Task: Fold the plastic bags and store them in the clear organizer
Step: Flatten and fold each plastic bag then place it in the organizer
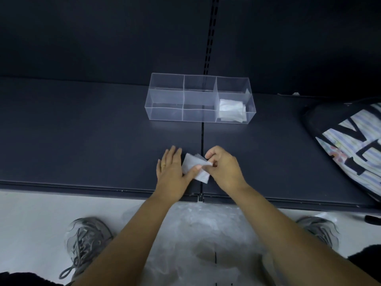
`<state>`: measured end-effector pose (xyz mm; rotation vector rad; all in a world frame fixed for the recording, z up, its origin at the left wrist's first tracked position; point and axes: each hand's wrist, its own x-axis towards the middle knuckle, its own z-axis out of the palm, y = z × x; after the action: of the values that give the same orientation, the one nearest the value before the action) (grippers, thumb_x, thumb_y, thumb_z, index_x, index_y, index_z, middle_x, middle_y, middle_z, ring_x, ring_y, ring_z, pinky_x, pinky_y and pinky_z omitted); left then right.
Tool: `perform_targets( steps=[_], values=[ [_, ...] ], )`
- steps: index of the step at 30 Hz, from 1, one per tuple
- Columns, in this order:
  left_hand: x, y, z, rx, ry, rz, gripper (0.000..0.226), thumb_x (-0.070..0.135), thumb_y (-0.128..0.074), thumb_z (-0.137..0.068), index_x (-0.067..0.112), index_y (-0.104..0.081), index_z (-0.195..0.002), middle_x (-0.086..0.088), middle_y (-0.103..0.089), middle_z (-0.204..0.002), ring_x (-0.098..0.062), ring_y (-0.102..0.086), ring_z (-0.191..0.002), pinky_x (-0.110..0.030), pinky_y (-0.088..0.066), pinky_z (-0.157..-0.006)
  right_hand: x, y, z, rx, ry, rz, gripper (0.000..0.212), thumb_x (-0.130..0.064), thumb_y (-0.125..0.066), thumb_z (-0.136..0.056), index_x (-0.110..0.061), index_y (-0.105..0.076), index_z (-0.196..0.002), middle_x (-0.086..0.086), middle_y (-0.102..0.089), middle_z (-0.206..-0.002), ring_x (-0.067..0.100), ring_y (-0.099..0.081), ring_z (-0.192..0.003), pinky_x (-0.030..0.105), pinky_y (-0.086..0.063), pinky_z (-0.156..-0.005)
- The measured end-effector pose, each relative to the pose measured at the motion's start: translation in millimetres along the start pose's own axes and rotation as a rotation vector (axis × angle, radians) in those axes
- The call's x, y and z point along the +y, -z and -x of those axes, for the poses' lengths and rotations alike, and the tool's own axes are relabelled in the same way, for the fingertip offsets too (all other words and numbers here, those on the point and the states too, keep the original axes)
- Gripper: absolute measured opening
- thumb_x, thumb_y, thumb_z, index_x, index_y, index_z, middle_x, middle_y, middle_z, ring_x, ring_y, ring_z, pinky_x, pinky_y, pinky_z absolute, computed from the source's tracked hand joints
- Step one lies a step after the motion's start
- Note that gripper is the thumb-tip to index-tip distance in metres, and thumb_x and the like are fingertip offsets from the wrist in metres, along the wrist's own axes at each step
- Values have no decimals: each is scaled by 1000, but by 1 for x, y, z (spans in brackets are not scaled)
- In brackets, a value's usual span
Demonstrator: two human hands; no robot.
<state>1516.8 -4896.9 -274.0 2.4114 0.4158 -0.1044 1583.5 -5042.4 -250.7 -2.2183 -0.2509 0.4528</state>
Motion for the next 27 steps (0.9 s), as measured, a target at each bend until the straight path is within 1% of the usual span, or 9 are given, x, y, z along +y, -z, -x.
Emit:
perform_targets(
  steps=[3, 5, 6, 7, 9, 15, 20, 23, 27],
  values=[
    [16, 23, -7, -211, -240, -40, 104, 64, -68, -71, 29, -13, -152, 17, -12, -155, -3, 1, -144, -35, 4, -118, -6, 24, 9, -183, 223, 175, 28, -9, -72, -79, -28, -53, -89, -11, -60, -70, 6, -54, -62, 18, -45, -62],
    [28, 32, -15, -359, -271, 2, 71, 52, -78, -68, 31, -50, -130, 16, -51, -126, -4, -39, -124, -29, -27, -108, -12, 39, 14, -230, 293, 223, 30, -12, -73, -79, -31, -52, -89, -14, -61, -69, 4, -55, -64, 15, -45, -63],
    [33, 36, -19, -402, -254, 67, 45, 45, -80, -70, 29, -63, -109, 14, -61, -102, -2, -52, -100, -23, -40, -90, -13, 47, 14, -231, 309, 222, 30, -12, -74, -78, -30, -53, -89, -14, -63, -70, 3, -54, -63, 15, -45, -63],
    [37, 40, -22, -423, -226, 159, 25, 38, -81, -73, 26, -67, -91, 12, -63, -83, 0, -54, -79, -19, -43, -73, -14, 55, 13, -219, 315, 208, 30, -11, -75, -78, -29, -54, -90, -14, -64, -70, 2, -54, -63, 15, -44, -63],
    [42, 44, -30, -378, -177, 331, 14, 28, -79, -78, 19, -68, -75, 4, -64, -71, -1, -53, -64, -17, -41, -63, -13, 71, 5, -166, 284, 126, 28, -9, -75, -77, -26, -57, -89, -12, -65, -69, 0, -51, -59, 12, -42, -61],
    [42, 45, -57, 55, 16, 603, 12, 24, -70, -86, 21, -68, -75, 6, -65, -70, 0, -59, -65, -9, -45, -66, -13, 114, -59, 75, 184, -97, 25, -3, -74, -79, -22, -59, -80, -1, -58, -60, -1, -44, -56, 10, -40, -62],
    [18, 2, -42, 243, 11, 95, 12, 25, -63, -91, 14, -66, -96, -2, -63, -102, -23, -56, -97, -34, -41, -88, -17, 136, -142, 164, 100, -83, 18, -1, -74, -78, -6, -63, -91, 9, -62, -75, 15, -57, -71, 26, -48, -71],
    [-3, -24, -26, 232, -71, -203, 28, 30, -58, -93, 14, -60, -116, -5, -55, -124, -28, -48, -119, -42, -34, -104, -10, 136, -174, 176, 123, 162, 19, -2, -76, -75, -6, -63, -88, 4, -59, -73, 17, -55, -75, 24, -43, -67],
    [-11, -33, -25, 254, -161, -372, 41, 37, -35, -93, 16, -58, -120, -4, -56, -128, -26, -50, -125, -46, -35, -109, 1, 126, -191, 156, 153, 469, 22, -6, -73, -75, -14, -54, -84, 1, -57, -80, 23, -56, -78, 29, -43, -67]
  ],
)
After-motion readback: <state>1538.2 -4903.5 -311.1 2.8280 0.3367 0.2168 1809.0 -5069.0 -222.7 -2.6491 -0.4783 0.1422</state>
